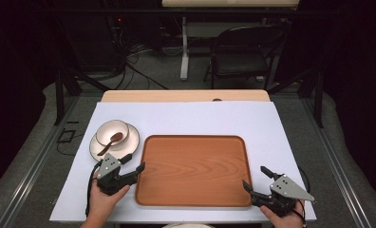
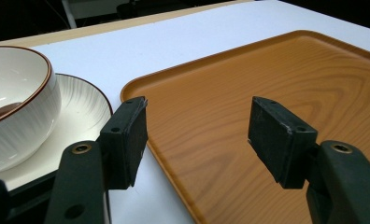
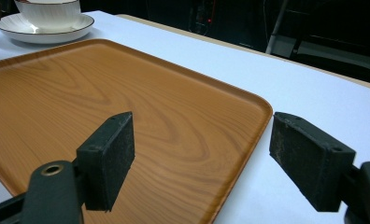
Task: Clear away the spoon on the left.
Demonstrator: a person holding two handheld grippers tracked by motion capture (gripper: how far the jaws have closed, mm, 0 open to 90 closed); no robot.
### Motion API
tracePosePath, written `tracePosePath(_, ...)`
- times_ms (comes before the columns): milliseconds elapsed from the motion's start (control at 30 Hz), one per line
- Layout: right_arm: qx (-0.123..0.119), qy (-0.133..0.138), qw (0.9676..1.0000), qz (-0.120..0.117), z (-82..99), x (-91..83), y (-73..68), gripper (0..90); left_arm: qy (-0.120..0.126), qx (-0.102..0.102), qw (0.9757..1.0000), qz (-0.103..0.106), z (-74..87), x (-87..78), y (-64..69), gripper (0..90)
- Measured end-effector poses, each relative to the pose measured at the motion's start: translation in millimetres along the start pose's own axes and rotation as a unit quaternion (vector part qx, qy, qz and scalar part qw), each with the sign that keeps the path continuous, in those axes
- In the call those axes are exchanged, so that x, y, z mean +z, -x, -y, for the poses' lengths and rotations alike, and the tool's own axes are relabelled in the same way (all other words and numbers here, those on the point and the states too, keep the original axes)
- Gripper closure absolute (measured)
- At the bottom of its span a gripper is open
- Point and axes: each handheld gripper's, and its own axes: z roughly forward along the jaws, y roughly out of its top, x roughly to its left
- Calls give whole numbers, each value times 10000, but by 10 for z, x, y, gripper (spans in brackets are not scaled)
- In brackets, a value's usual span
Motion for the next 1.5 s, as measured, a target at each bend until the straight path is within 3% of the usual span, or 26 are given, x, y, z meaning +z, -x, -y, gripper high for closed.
tracePosePath(267,15,-34,10000,-67,-4,17,-15,221,-82,-3,9999,-124,6,-21,-6,380)
tracePosePath(433,-16,-29,9999,-106,-3,9,-22,223,-31,-38,10000,-50,-3,-23,-4,375)
tracePosePath(600,55,-68,9999,-138,2,20,-17,223,-50,-29,9999,-127,-10,-26,-7,383)
tracePosePath(767,51,-73,9999,-146,1,17,-26,225,-168,-359,9991,-170,-24,-68,-50,461)
tracePosePath(1067,29,-83,9998,-155,5,26,-18,227,-249,-674,9959,-551,-38,-131,-133,599)
tracePosePath(1267,49,-109,9998,-153,9,27,-11,229,-276,-691,9932,-892,-57,-178,-177,683)
tracePosePath(1500,25,-131,9998,-177,10,30,-14,231,-295,-813,9901,-1102,-57,-221,-255,773)
